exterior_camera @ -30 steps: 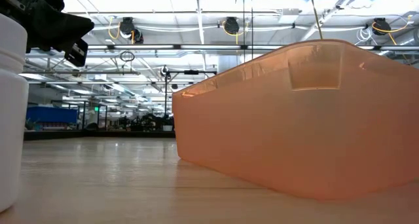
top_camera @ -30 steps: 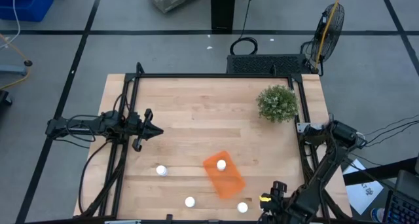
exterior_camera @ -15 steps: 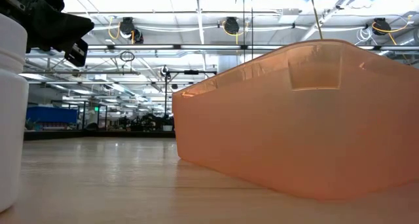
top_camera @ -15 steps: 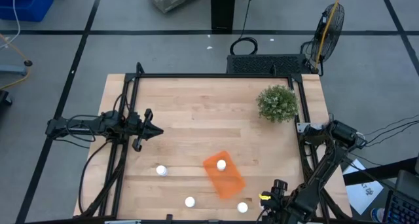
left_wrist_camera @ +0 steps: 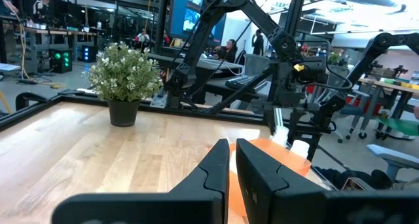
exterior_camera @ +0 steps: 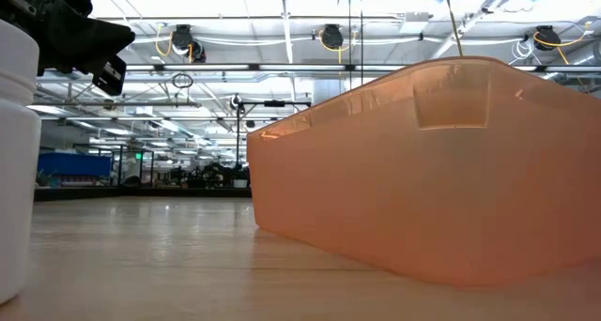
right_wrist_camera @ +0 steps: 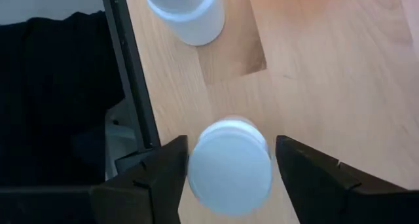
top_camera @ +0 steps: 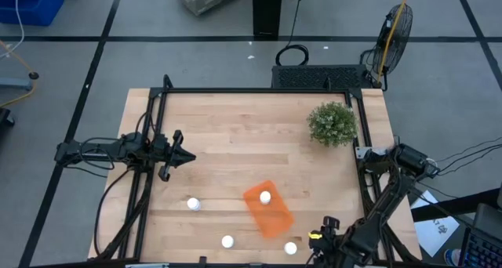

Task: Pick and place pill bottles into a basket
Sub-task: Put the white pill bottle into the orange bin

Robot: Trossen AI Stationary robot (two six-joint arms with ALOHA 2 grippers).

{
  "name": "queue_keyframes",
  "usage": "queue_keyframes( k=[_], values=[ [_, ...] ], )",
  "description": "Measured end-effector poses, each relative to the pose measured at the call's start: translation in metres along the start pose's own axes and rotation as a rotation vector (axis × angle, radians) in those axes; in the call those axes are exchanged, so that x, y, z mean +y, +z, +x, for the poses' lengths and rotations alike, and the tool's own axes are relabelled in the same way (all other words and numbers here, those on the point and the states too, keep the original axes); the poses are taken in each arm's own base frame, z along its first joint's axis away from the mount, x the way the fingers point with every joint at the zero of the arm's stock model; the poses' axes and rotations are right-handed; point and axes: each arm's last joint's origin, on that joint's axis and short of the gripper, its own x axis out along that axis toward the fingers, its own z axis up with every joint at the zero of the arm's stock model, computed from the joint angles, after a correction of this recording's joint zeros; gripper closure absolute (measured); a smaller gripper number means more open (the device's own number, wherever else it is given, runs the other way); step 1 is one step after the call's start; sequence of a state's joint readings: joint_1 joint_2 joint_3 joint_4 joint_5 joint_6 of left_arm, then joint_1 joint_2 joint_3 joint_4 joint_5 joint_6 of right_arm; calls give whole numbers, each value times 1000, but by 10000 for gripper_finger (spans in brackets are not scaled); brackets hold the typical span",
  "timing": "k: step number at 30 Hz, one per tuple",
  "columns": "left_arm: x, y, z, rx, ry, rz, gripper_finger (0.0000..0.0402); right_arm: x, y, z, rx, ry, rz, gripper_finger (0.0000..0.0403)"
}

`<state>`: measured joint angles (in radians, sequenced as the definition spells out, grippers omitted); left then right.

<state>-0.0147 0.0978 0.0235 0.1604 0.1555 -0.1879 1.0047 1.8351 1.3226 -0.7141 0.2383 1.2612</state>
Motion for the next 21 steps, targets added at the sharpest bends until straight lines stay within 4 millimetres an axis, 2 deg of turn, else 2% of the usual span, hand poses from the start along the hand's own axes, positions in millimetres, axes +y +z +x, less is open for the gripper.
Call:
queue_keyframes(
  k=[8,15,21],
  values=[
    [0,0,0,0,0,0,369,-6,-3,6,37,-5,28,240],
    [0,0,0,0,0,0,369,-10,-1,3,4,-20,-29,242],
    [0,0,0,0,0,0,369,-20,10,-14,-93,-59,-83,242]
  ],
)
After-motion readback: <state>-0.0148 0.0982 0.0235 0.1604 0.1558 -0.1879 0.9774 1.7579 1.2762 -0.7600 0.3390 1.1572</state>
